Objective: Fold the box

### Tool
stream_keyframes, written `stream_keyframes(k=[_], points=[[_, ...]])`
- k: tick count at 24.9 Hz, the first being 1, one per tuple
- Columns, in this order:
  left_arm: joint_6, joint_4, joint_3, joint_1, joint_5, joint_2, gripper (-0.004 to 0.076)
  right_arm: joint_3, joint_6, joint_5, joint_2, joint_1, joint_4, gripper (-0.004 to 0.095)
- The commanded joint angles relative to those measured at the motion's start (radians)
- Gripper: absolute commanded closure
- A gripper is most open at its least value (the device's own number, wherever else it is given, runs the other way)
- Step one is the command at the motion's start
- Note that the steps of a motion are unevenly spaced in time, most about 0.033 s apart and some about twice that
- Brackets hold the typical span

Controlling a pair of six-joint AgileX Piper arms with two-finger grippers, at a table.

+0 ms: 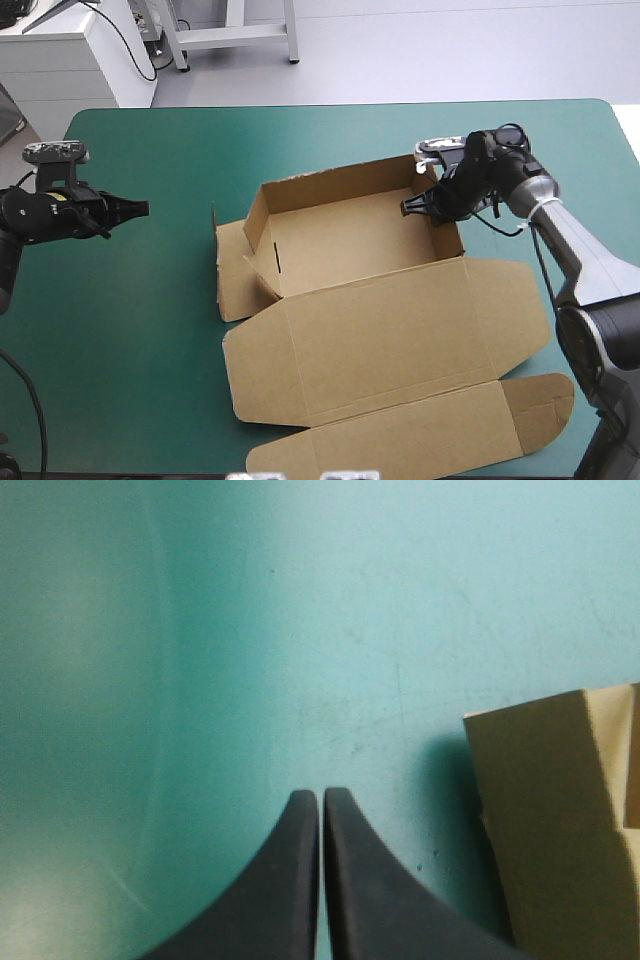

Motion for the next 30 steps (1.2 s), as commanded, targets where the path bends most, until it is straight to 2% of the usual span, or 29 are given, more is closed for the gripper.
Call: stream_keyframes(k=[1, 6, 11, 20, 27, 30], points=[[0.028, -0.193, -0.03, 0.073, -0.056, 0.01, 0.0725, -0.036, -0.013, -0.016, -0.128, -0.069, 0.059, 0.0928], [0.243, -0.657, -0.03, 0.142, 0.064, 0.112, 0.0725, -0.036, -0.131, -0.032, -0.249, -0.205, 0.307, 0.0927], [0.478, -1.111, -0.03, 0.125, 0.311, 0.199, 0.0732, -0.038, -0.161, -0.042, -0.319, -0.22, 0.367, 0.0927], [0.497, -1.14, -0.041, 0.024, 0.33, 0.191, 0.0732, -0.038, -0.161, -0.094, -0.319, -0.146, 0.38, 0.0926], [0.489, -1.114, -0.042, 0.012, 0.35, 0.099, 0.0732, -0.038, -0.122, -0.189, -0.317, -0.103, 0.338, 0.0921], [0.487, -1.091, -0.042, 0.012, 0.35, 0.048, 0.0732, -0.038, -0.09, -0.227, -0.316, -0.063, 0.272, 0.0921]])
